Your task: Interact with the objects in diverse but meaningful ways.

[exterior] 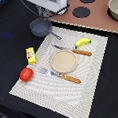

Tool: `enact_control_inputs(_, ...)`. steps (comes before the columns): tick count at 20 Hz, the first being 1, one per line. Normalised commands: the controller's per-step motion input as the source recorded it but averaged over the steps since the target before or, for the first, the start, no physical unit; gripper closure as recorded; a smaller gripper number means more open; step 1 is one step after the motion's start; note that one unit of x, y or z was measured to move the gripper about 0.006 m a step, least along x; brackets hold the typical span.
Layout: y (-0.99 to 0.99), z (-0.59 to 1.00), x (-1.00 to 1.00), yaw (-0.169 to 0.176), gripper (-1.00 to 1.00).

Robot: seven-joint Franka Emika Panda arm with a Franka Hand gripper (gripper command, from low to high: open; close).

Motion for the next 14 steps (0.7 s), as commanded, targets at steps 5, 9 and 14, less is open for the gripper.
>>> enact_control_inputs(5,-0.05,-0.27,-0.43,0.006,1.00)
enact_control_inputs(9,-0.09,-0.21,-0.30,0.000,1.00)
enact_control_inputs(14,-0.12,-0.17,-0.17,0.000,1.00)
